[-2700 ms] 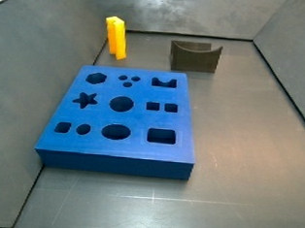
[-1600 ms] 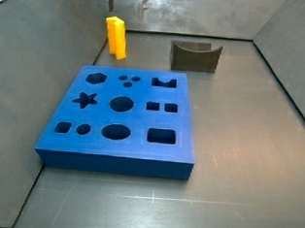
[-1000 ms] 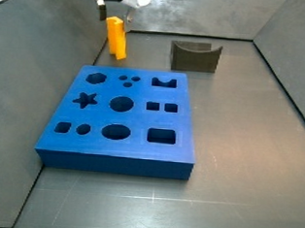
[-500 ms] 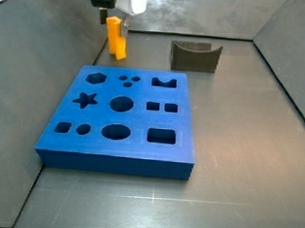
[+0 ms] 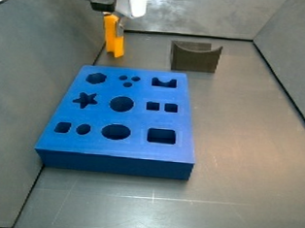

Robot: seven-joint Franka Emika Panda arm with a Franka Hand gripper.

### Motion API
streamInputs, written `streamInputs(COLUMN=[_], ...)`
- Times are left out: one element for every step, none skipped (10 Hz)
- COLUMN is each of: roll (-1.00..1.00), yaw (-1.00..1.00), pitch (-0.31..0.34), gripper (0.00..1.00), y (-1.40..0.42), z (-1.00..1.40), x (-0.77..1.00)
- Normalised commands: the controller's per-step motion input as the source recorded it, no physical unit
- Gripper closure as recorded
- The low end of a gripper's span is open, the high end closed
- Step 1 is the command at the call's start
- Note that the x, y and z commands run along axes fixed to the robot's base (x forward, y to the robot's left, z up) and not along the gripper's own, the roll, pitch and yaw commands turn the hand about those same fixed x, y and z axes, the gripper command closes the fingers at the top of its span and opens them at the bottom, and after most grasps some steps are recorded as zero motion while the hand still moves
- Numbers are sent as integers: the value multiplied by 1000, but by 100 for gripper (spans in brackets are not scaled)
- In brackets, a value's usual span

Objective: Pick up the arch object. Move up. Rotate the arch object. Move to above the board. Insert the arch object.
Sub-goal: Pick up the arch object, then move up.

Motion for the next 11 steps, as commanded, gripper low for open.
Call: streamInputs(roll=[0,0,0,0,0,0,0,0,0,2,13], yaw=[0,0,0,0,0,0,0,0,0,-29,-26], pitch=[0,0,0,0,0,0,0,0,0,43,40], gripper=[100,100,100,100,100,100,100,100,100,100,100], y=[0,0,0,0,0,0,0,0,0,-48,-32], z=[0,0,0,0,0,0,0,0,833,754,686], x=[0,0,0,0,0,0,0,0,0,-37,-42])
